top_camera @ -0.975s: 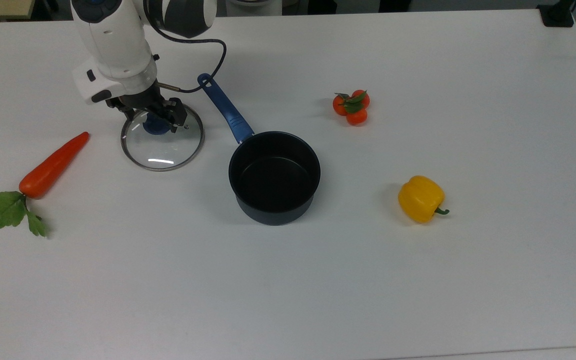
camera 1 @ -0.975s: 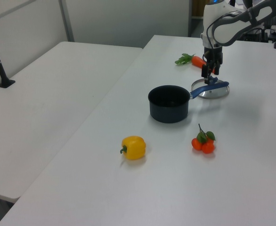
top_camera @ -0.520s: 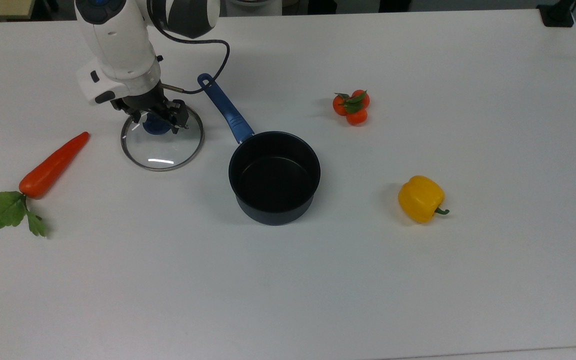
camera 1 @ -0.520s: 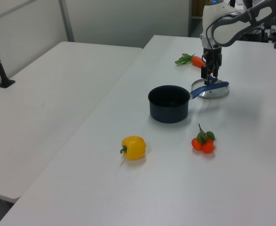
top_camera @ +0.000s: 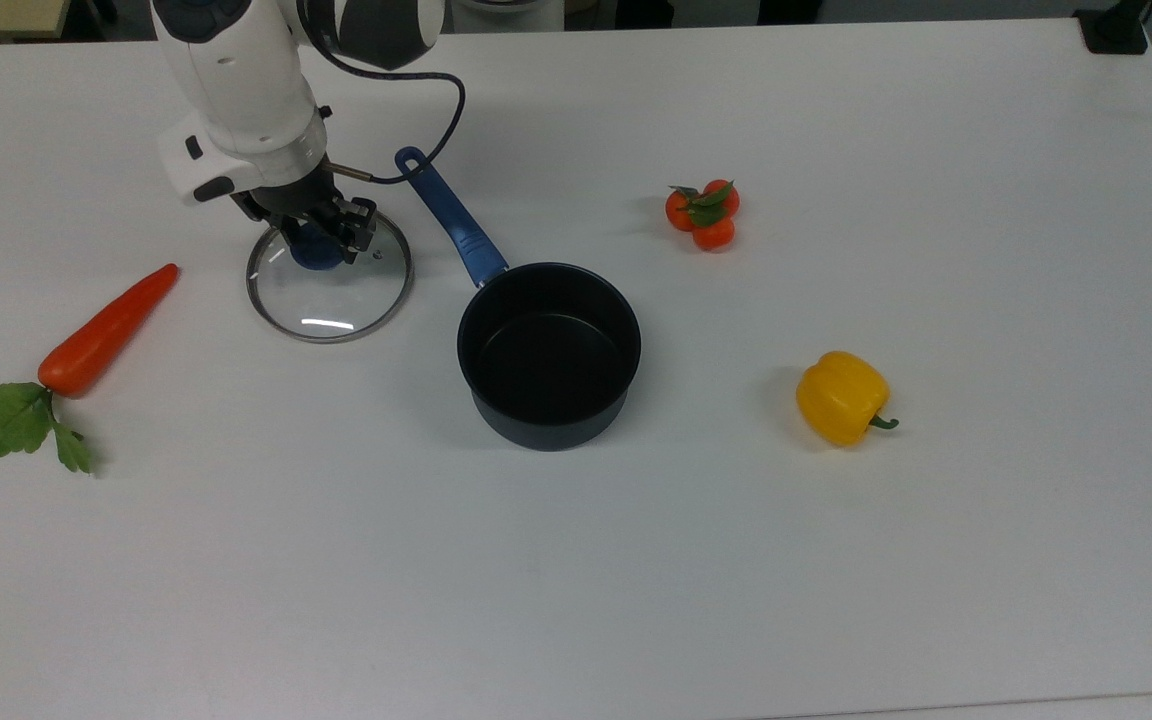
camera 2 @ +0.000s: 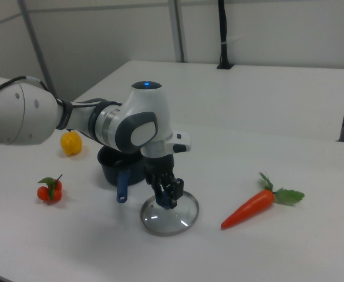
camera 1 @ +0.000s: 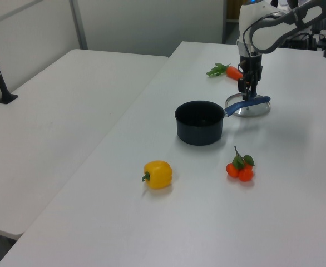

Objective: Close lid
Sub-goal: 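Close the gripper on the blue knob of the glass lid, then lift the lid and carry it over the saucepan opening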

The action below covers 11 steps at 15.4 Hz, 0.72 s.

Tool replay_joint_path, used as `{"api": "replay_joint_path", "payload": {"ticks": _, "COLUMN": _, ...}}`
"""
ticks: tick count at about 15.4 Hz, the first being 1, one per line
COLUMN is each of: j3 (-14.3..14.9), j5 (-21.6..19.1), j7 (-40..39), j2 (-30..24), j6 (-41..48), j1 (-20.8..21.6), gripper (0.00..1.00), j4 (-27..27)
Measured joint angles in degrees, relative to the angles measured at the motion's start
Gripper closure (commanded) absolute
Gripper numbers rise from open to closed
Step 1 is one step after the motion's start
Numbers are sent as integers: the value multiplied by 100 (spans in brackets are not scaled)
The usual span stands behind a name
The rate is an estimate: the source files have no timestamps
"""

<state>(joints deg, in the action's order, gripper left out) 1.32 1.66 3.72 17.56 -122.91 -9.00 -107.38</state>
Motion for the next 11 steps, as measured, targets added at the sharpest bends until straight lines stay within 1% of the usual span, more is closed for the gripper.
{"api": "replay_joint_path", "payload": {"ticks": 2, "j3": 0, "j5": -69, "j7": 5, "j2": -37, "j6": 97, "j1": -26, "gripper": 62, "j4": 52}}
{"api": "replay_joint_path", "payload": {"ticks": 4, "j3": 1, "j5": -79, "j7": 5, "j2": -82, "j6": 418, "j1": -78, "gripper": 62, "j4": 245}}
{"api": "replay_joint_path", "payload": {"ticks": 7, "j3": 0, "j5": -91, "j7": 5, "j2": -161, "j6": 1004, "j1": -103, "gripper": 62, "j4": 770}}
{"api": "replay_joint_path", "payload": {"ticks": 9, "j3": -16, "j5": -200, "j7": 5, "j2": -189, "j6": 1260, "j1": -93, "gripper": 62, "j4": 1158}}
{"api": "replay_joint_path", "payload": {"ticks": 11, "j3": -51, "j5": -285, "j7": 4, "j2": -195, "j6": 1379, "j1": 27, "gripper": 62, "j4": 1492}}
